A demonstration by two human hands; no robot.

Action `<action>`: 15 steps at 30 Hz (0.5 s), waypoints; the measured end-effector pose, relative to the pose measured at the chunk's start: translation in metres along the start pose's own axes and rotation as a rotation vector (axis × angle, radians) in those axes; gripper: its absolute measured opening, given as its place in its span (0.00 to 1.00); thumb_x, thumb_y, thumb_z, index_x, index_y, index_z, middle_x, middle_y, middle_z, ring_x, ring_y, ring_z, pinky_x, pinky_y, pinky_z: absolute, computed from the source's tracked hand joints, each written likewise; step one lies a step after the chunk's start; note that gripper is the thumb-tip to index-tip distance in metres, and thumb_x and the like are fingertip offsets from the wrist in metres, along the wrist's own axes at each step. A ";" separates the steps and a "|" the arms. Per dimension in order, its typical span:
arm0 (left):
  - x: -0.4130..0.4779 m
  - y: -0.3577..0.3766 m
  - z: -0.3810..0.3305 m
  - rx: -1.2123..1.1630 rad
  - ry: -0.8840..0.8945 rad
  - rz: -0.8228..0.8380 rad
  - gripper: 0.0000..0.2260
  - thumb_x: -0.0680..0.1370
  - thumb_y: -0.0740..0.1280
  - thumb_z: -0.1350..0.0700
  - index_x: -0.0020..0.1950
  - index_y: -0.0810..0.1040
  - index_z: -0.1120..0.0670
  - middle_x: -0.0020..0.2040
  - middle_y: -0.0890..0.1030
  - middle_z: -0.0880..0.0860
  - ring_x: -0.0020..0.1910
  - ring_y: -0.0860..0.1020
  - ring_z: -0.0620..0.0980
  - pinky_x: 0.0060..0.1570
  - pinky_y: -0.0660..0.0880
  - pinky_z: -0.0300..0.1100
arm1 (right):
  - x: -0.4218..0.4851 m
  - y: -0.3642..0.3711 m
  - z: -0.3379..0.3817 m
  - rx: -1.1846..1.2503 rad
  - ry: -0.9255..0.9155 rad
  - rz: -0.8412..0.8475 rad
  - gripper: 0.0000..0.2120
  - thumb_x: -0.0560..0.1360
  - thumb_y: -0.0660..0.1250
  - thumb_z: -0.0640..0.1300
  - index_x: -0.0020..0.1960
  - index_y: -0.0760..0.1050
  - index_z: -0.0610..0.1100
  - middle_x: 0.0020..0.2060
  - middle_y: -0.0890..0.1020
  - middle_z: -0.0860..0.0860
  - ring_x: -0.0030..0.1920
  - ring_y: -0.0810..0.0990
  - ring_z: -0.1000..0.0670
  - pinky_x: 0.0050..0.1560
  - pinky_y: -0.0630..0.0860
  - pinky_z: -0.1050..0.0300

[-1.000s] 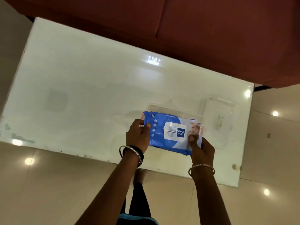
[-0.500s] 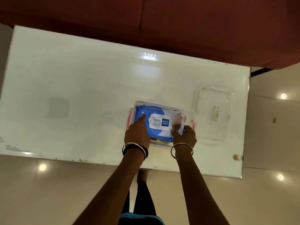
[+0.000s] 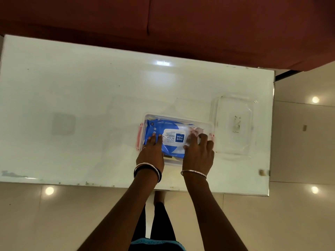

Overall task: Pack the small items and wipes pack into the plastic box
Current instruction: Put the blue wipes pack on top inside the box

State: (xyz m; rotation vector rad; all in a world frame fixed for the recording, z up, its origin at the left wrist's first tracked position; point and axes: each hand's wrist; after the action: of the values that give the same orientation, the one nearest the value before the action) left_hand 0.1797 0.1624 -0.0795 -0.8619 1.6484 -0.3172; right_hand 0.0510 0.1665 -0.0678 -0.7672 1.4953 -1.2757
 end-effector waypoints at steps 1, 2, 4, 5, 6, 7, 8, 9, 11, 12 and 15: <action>-0.002 -0.002 -0.001 -0.002 -0.003 -0.010 0.30 0.81 0.61 0.55 0.78 0.48 0.51 0.80 0.49 0.52 0.78 0.52 0.52 0.71 0.64 0.48 | 0.000 -0.001 -0.001 0.016 -0.023 0.047 0.29 0.69 0.78 0.43 0.67 0.75 0.41 0.64 0.77 0.40 0.63 0.76 0.37 0.59 0.78 0.44; -0.004 -0.005 -0.003 -0.016 -0.013 -0.029 0.29 0.80 0.61 0.55 0.78 0.51 0.51 0.80 0.52 0.52 0.78 0.55 0.52 0.70 0.65 0.47 | -0.001 -0.003 -0.002 0.051 -0.044 0.089 0.27 0.72 0.75 0.43 0.68 0.74 0.42 0.65 0.76 0.40 0.64 0.75 0.38 0.61 0.77 0.45; -0.008 -0.014 -0.008 -0.062 -0.032 -0.109 0.24 0.79 0.63 0.53 0.75 0.62 0.52 0.75 0.66 0.54 0.72 0.68 0.54 0.65 0.70 0.47 | 0.001 -0.008 -0.011 0.191 -0.038 0.090 0.19 0.74 0.72 0.43 0.65 0.77 0.45 0.63 0.76 0.43 0.62 0.75 0.42 0.59 0.78 0.49; -0.010 -0.020 -0.012 -0.080 -0.034 -0.164 0.20 0.79 0.63 0.52 0.71 0.67 0.51 0.69 0.73 0.54 0.66 0.73 0.54 0.61 0.72 0.46 | 0.001 -0.012 -0.018 0.287 -0.010 0.049 0.15 0.74 0.72 0.44 0.61 0.79 0.46 0.61 0.77 0.44 0.60 0.76 0.43 0.56 0.78 0.50; -0.011 -0.027 -0.018 -0.092 -0.025 -0.222 0.17 0.79 0.62 0.51 0.68 0.71 0.51 0.64 0.78 0.53 0.61 0.77 0.54 0.57 0.74 0.45 | 0.002 -0.016 -0.026 0.384 0.023 -0.013 0.11 0.74 0.72 0.43 0.57 0.81 0.46 0.57 0.79 0.45 0.57 0.78 0.44 0.53 0.79 0.52; -0.012 -0.034 -0.024 -0.102 -0.004 -0.282 0.15 0.79 0.62 0.51 0.65 0.74 0.50 0.60 0.80 0.52 0.58 0.78 0.53 0.54 0.75 0.45 | 0.001 -0.019 -0.034 0.476 0.060 -0.080 0.08 0.74 0.71 0.43 0.54 0.82 0.45 0.53 0.81 0.46 0.52 0.79 0.45 0.49 0.79 0.54; -0.011 -0.041 -0.034 -0.108 0.032 -0.338 0.13 0.80 0.61 0.51 0.62 0.75 0.50 0.57 0.81 0.52 0.55 0.79 0.53 0.51 0.75 0.44 | 0.001 -0.022 -0.045 0.556 0.108 -0.151 0.05 0.74 0.71 0.42 0.51 0.82 0.45 0.48 0.82 0.47 0.46 0.80 0.46 0.44 0.77 0.58; -0.009 -0.048 -0.045 -0.117 0.074 -0.392 0.11 0.80 0.59 0.52 0.59 0.77 0.51 0.54 0.82 0.52 0.52 0.80 0.53 0.48 0.75 0.44 | 0.002 -0.023 -0.056 0.616 0.173 -0.209 0.03 0.75 0.71 0.41 0.48 0.82 0.45 0.44 0.82 0.48 0.40 0.80 0.47 0.41 0.73 0.62; 0.000 -0.061 -0.072 -0.161 0.175 -0.475 0.10 0.81 0.58 0.53 0.53 0.78 0.53 0.48 0.83 0.52 0.47 0.80 0.53 0.45 0.75 0.45 | 0.003 -0.024 -0.080 0.713 0.359 -0.246 0.02 0.75 0.69 0.42 0.45 0.81 0.45 0.39 0.83 0.50 0.36 0.79 0.48 0.39 0.68 0.65; 0.006 -0.066 -0.086 -0.187 0.225 -0.496 0.10 0.80 0.59 0.54 0.51 0.79 0.54 0.46 0.83 0.53 0.46 0.80 0.53 0.46 0.76 0.46 | 0.005 -0.022 -0.092 0.761 0.477 -0.228 0.03 0.76 0.69 0.43 0.45 0.81 0.45 0.39 0.83 0.51 0.37 0.80 0.47 0.40 0.69 0.65; 0.037 -0.078 -0.131 -0.200 0.351 -0.498 0.09 0.79 0.60 0.54 0.51 0.79 0.54 0.47 0.83 0.53 0.47 0.81 0.53 0.48 0.76 0.49 | 0.017 -0.009 -0.130 0.990 0.942 -0.125 0.07 0.76 0.68 0.44 0.51 0.81 0.42 0.39 0.83 0.47 0.38 0.82 0.46 0.48 0.79 0.53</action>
State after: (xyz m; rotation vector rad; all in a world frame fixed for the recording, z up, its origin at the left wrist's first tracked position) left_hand 0.0850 0.0515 -0.0214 -1.4356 1.7878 -0.6860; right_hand -0.0781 0.1926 -0.0687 0.4788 1.1925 -2.3547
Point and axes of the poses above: each hand's wrist, its own x-axis towards the middle knuckle, its own y-axis out of the palm, z = x × y
